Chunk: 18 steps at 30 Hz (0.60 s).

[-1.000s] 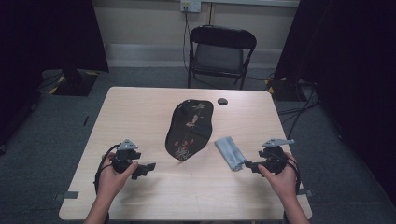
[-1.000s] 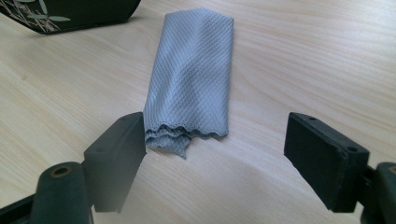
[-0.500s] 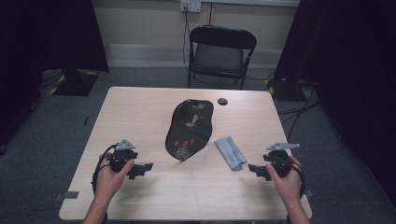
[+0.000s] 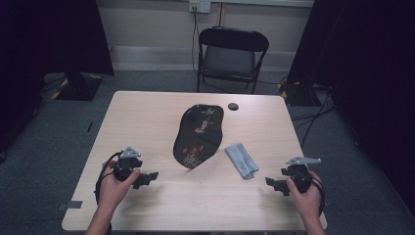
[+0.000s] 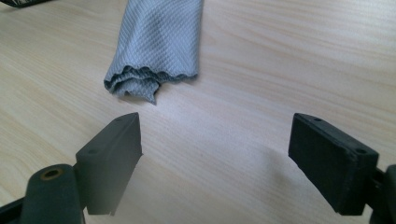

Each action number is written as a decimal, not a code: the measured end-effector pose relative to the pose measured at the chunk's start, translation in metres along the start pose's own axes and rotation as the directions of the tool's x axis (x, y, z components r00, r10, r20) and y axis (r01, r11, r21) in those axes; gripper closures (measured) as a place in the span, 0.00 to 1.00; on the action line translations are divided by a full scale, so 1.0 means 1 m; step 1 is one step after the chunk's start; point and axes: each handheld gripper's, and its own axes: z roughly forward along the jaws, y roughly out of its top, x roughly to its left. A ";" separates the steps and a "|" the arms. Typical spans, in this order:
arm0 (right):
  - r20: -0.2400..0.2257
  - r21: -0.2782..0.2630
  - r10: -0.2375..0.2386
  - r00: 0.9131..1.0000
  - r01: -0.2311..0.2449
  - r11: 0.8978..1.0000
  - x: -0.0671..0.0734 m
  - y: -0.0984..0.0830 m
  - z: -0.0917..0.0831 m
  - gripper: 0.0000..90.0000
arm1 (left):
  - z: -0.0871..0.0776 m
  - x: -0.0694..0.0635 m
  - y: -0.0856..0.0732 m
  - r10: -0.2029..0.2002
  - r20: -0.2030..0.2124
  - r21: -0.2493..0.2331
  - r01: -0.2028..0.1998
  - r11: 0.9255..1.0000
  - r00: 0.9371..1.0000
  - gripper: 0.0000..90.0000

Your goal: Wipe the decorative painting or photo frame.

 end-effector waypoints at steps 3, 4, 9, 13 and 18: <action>0.009 -0.007 0.006 1.000 -0.006 1.000 -0.003 -0.005 -0.001 0.19 | 0.000 0.001 -0.001 0.008 0.003 -0.005 -0.008 1.000 1.000 0.18; 0.018 -0.006 0.014 1.000 -0.014 1.000 -0.003 -0.007 -0.002 0.19 | 0.000 0.002 -0.002 0.009 0.002 0.000 -0.009 1.000 1.000 0.18; 0.025 -0.018 0.030 0.999 -0.030 0.999 -0.008 -0.012 -0.005 0.19 | 0.000 0.005 -0.004 0.012 0.000 0.005 -0.012 1.000 1.000 0.19; 0.041 -0.020 0.041 0.998 -0.041 0.999 -0.011 -0.017 -0.006 0.19 | 0.000 0.008 -0.007 0.006 0.000 0.008 -0.006 1.000 1.000 0.19; 0.064 -0.009 0.036 0.997 -0.035 0.999 -0.013 -0.023 -0.007 0.19 | -0.001 0.011 -0.009 0.007 0.002 0.010 -0.007 1.000 1.000 0.19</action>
